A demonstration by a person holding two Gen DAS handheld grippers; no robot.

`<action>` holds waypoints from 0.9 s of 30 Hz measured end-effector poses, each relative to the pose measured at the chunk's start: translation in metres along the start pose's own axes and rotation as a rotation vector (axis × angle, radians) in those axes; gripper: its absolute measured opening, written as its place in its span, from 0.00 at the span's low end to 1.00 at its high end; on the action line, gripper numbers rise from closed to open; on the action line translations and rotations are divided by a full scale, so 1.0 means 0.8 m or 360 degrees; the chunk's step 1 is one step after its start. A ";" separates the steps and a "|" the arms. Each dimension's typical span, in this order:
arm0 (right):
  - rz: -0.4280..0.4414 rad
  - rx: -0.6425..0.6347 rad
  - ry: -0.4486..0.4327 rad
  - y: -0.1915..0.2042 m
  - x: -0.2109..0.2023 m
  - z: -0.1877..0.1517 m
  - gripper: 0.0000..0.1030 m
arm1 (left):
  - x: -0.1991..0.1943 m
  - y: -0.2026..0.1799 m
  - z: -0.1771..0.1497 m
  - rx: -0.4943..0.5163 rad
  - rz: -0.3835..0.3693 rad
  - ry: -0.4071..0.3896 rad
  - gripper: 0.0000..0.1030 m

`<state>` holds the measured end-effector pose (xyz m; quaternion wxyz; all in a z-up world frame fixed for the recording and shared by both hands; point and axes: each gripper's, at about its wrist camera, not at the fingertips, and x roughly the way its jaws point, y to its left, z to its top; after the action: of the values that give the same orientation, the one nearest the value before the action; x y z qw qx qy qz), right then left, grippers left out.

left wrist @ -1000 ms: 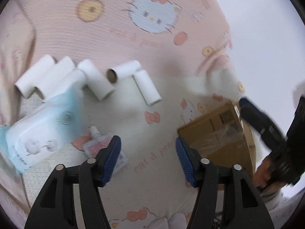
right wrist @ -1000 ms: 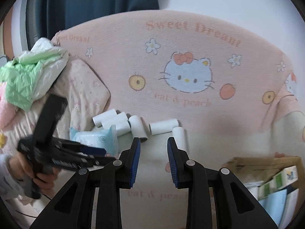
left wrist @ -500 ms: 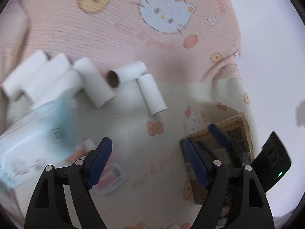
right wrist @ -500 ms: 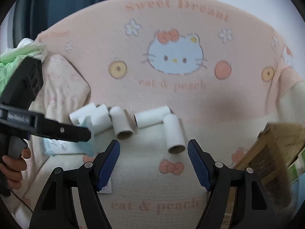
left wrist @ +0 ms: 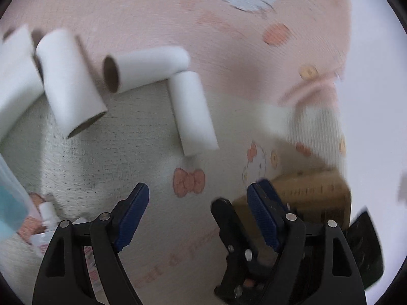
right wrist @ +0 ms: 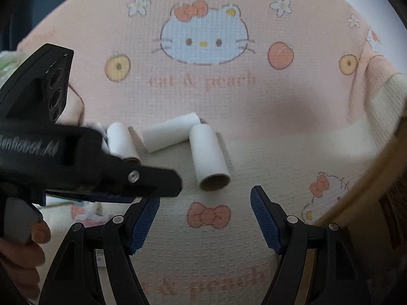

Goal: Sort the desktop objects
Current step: 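Close both grippers around a standing white cardboard tube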

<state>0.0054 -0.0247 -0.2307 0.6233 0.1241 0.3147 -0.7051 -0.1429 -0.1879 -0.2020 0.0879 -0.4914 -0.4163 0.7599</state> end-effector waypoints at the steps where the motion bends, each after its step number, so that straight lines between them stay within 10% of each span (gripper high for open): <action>1: -0.0009 -0.0015 -0.0015 0.001 0.001 0.002 0.70 | 0.001 0.004 0.002 -0.0055 -0.0017 -0.0029 0.80; 9: 0.0087 0.0046 -0.0077 -0.008 0.028 0.006 0.70 | 0.003 0.009 0.002 -0.0174 0.0029 -0.0226 0.80; 18: 0.0213 -0.0031 -0.0072 -0.003 0.059 0.013 0.70 | 0.038 0.003 0.013 -0.0129 0.0148 -0.0102 0.66; 27: 0.0375 0.0024 0.0058 -0.016 0.084 0.016 0.70 | 0.056 0.029 0.010 -0.0331 -0.0031 -0.0095 0.53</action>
<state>-0.0166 -0.0862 -0.2551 0.6950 0.1777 0.3037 -0.6270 -0.1657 -0.1827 -0.2475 0.0313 -0.4709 -0.5001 0.7261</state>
